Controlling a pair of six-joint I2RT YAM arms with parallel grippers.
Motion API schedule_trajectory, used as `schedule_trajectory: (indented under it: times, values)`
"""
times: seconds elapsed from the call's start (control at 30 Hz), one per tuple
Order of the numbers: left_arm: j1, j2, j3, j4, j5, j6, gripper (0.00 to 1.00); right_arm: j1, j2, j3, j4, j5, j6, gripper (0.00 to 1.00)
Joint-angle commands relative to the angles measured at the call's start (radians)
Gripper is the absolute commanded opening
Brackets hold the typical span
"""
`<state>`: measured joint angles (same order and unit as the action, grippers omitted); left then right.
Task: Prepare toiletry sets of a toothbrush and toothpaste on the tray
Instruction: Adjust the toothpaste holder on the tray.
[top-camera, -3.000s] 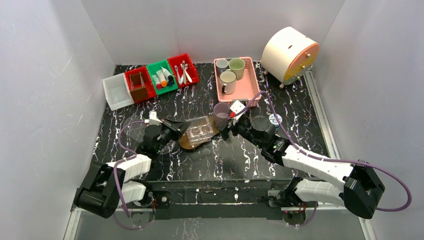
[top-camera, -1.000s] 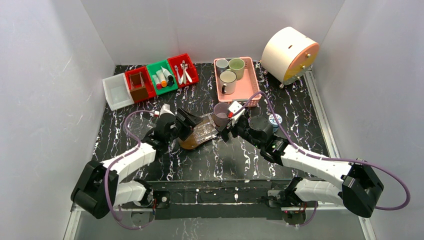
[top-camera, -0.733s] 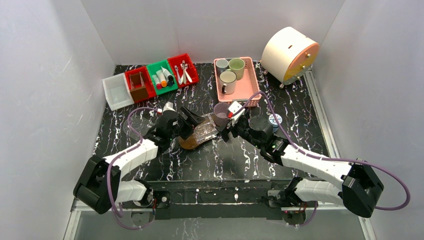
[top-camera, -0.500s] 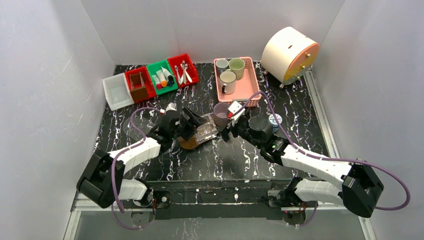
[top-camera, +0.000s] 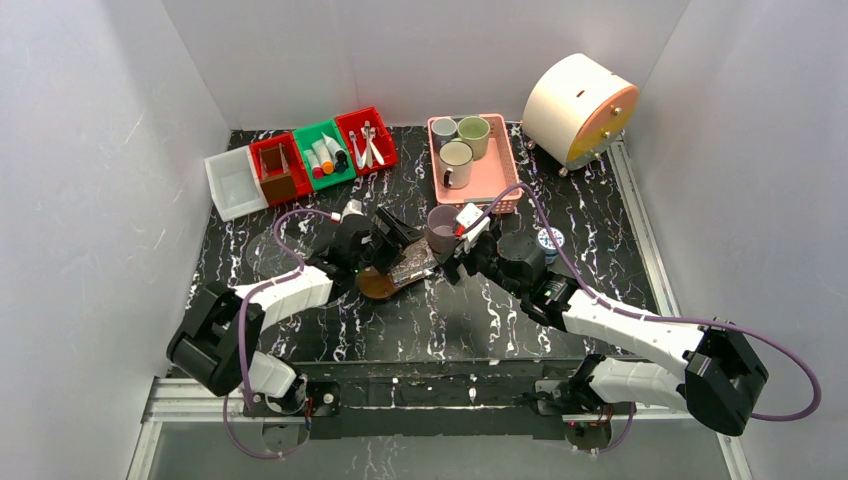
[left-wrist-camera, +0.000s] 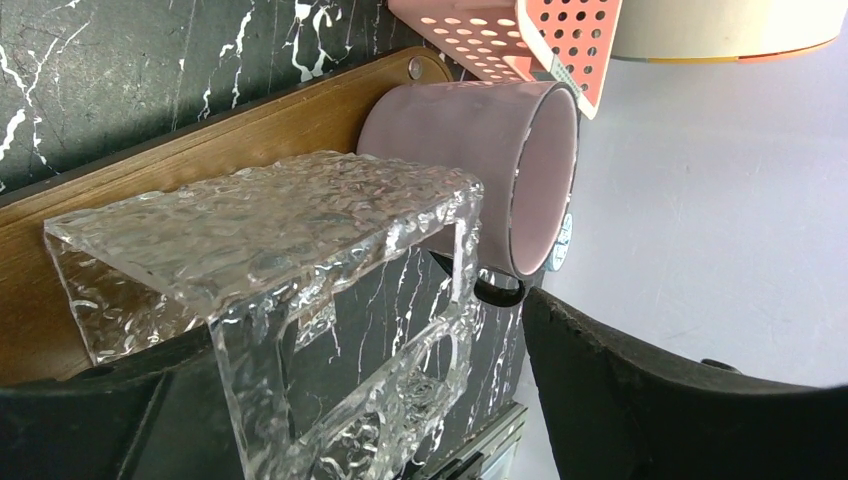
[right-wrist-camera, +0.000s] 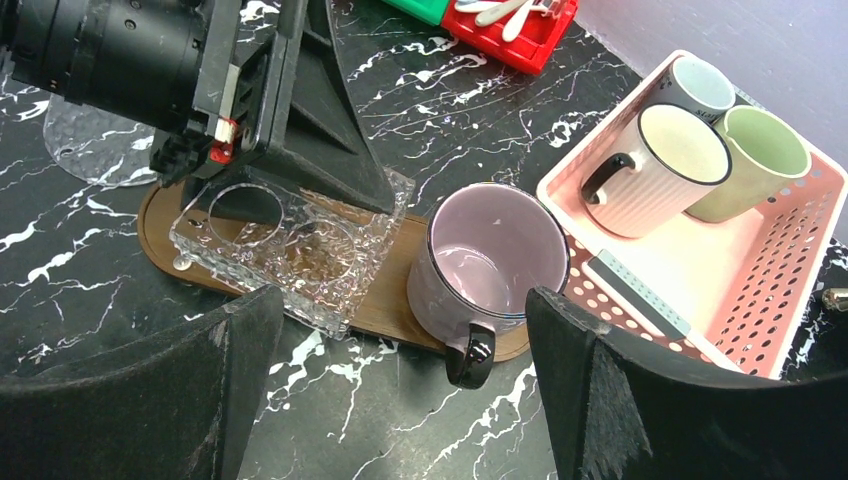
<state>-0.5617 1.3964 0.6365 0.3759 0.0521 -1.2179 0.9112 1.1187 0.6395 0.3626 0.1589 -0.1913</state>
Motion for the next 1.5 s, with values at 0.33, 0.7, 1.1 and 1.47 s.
schedule_trajectory:
  times: [0.33, 0.7, 1.1, 1.47]
  values:
    - [-0.023, 0.080, 0.042, 0.094, -0.038, -0.065, 0.80, 0.000, -0.032, 0.020, 0.025, 0.035, -0.024, 0.99]
    - [-0.030, 0.139, 0.081, 0.126, -0.067, -0.084, 0.80, 0.000, -0.037, 0.014, 0.026, 0.044, -0.031, 0.99]
    - [-0.032, 0.107, 0.036, 0.156, -0.141, -0.118, 0.80, -0.001, -0.032, 0.014, 0.028, 0.039, -0.027, 0.99]
    - [-0.033, 0.046, -0.012, 0.149, -0.135, -0.121, 0.84, -0.001, -0.044, 0.014, 0.022, 0.039, -0.026, 0.99]
